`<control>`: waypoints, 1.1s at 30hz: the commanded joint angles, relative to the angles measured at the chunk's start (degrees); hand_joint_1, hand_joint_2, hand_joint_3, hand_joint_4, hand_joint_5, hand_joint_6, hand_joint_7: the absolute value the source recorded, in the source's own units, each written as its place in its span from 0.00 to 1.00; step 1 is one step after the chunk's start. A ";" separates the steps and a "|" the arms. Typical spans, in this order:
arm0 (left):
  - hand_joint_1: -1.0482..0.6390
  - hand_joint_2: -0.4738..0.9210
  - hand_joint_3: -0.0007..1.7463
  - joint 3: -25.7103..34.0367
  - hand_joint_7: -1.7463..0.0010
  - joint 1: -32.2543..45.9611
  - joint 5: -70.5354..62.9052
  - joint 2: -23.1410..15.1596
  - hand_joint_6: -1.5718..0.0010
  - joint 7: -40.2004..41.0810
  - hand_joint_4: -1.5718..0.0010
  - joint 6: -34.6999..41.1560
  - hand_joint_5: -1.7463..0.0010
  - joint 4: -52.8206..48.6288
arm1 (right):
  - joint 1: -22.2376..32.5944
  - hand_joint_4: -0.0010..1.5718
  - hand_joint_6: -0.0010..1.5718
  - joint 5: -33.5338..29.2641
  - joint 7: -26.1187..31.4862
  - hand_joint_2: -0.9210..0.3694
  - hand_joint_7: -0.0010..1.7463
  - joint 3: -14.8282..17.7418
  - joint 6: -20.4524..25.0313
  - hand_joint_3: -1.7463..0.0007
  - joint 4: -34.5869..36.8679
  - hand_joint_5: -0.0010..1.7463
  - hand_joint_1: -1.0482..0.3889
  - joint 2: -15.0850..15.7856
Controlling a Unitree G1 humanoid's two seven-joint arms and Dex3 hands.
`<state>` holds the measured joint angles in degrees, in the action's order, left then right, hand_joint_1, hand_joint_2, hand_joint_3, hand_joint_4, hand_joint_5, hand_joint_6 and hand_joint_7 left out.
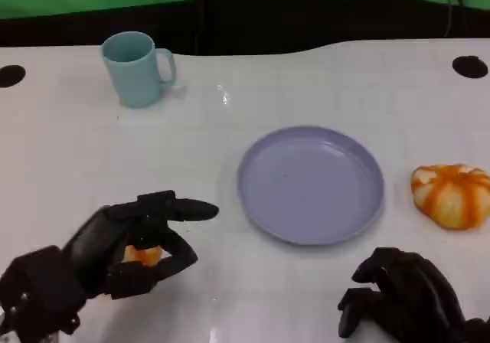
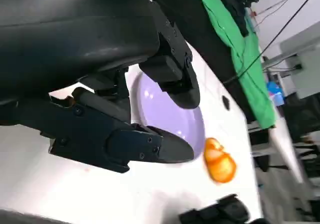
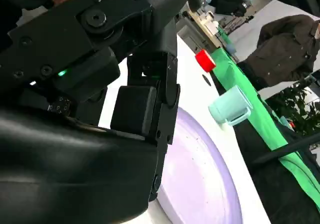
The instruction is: Grasp the bread from the table and place it into the plate.
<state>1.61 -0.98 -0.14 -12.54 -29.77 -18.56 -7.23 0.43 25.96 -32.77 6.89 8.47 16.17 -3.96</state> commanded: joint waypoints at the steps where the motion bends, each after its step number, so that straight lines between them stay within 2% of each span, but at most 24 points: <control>1: 0.29 1.00 0.07 -0.69 0.98 1.10 -9.34 -5.62 0.63 4.28 0.67 1.28 0.60 6.73 | 0.28 0.99 1.00 0.44 0.42 0.16 0.21 0.10 0.21 1.00 -0.33 0.45 0.03 0.16; 6: 0.22 1.00 0.07 -2.49 1.00 2.05 -24.54 -12.50 0.74 7.08 0.72 3.14 0.83 14.72 | 0.31 0.99 1.00 0.25 0.16 0.16 0.22 -0.14 -0.17 1.00 -0.41 0.45 0.02 0.27; 8: 0.20 1.00 0.07 -3.39 1.00 2.46 -30.69 -14.67 0.78 7.02 0.74 5.33 0.88 18.62 | 0.26 0.99 1.00 0.34 0.18 0.16 0.22 -0.09 -0.13 1.00 -0.33 0.45 0.02 0.26; 14: 0.19 1.00 0.04 -5.18 1.00 3.46 -40.82 -17.37 0.82 5.72 0.76 11.10 0.92 25.60 | 0.33 0.99 1.00 0.48 0.73 0.16 0.22 -0.01 0.32 1.00 -0.70 0.44 0.01 0.09; 16: 0.19 0.99 0.03 -6.68 1.00 4.10 -48.35 -18.28 0.82 3.58 0.78 14.39 0.94 29.70 | 0.27 0.99 1.00 0.58 0.49 0.17 0.22 0.01 0.37 1.00 -0.62 0.44 0.01 0.23; 21: 0.19 0.99 0.02 -8.04 1.00 4.53 -53.10 -18.32 0.82 2.01 0.79 17.55 0.95 32.51 | 0.25 0.99 1.00 0.62 0.38 0.17 0.21 0.02 0.39 1.00 -0.59 0.44 0.01 0.29; 25: 0.21 0.96 0.00 -13.35 1.00 3.67 -68.03 -17.08 0.85 2.87 0.78 21.63 0.96 30.27 | 0.32 0.99 1.00 0.52 0.44 0.16 0.21 0.19 0.33 1.00 -0.49 0.44 0.01 0.48; 33: 0.21 0.96 0.00 -17.87 1.00 -2.84 -72.79 -14.20 0.88 2.00 0.82 26.36 0.99 18.13 | 0.11 0.99 1.00 0.46 0.39 0.16 0.21 0.33 0.19 1.00 -0.04 0.45 0.02 0.43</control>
<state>-15.44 -1.37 -71.66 -26.73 -26.96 6.02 14.45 0.45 25.95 -32.41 6.97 8.87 16.09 -3.90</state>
